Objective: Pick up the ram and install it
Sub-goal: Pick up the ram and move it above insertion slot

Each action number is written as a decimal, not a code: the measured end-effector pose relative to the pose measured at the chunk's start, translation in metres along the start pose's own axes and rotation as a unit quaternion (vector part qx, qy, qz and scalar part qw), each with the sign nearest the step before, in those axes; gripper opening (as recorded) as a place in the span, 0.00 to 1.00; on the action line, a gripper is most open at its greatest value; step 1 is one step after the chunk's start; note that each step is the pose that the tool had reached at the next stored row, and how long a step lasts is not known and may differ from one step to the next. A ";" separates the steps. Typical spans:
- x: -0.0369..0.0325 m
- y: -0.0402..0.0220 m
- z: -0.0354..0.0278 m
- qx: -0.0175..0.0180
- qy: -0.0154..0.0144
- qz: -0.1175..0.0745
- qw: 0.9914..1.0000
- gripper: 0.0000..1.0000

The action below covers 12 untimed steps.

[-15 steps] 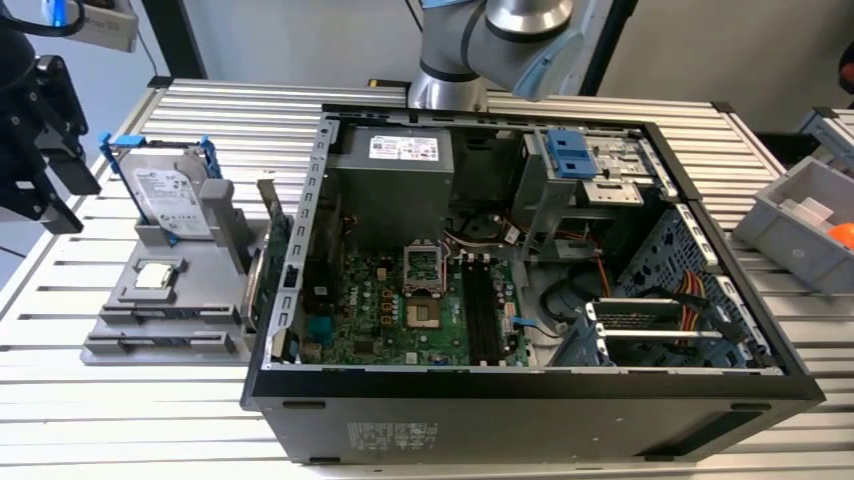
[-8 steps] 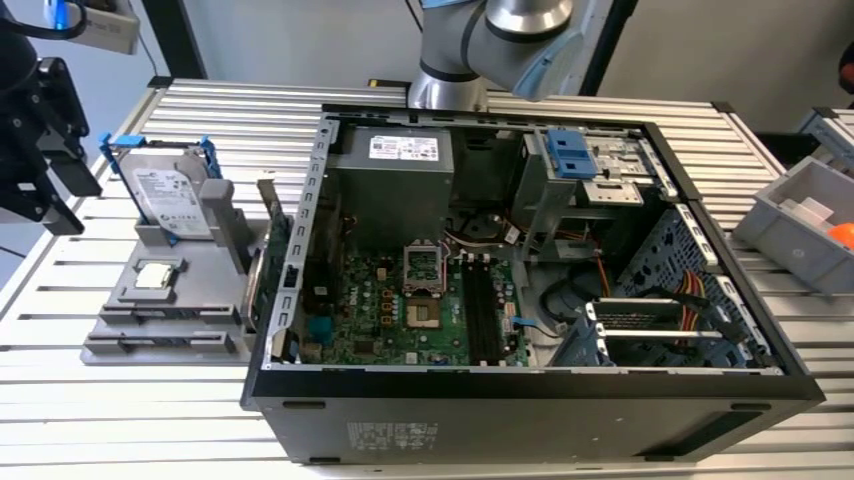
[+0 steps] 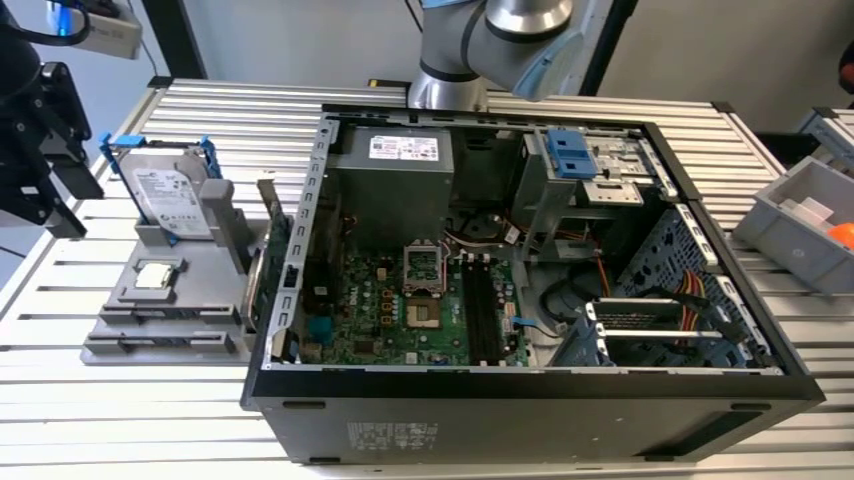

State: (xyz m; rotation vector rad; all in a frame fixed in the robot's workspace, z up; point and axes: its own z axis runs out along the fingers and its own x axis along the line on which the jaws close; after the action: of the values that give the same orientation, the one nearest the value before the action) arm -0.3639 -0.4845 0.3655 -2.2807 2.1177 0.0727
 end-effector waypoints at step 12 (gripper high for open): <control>0.0003 -0.0001 0.0053 0.000 0.002 0.000 1.000 1.00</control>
State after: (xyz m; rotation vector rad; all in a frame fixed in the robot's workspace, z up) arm -0.3639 -0.4845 0.3602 -2.2824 2.1193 0.0694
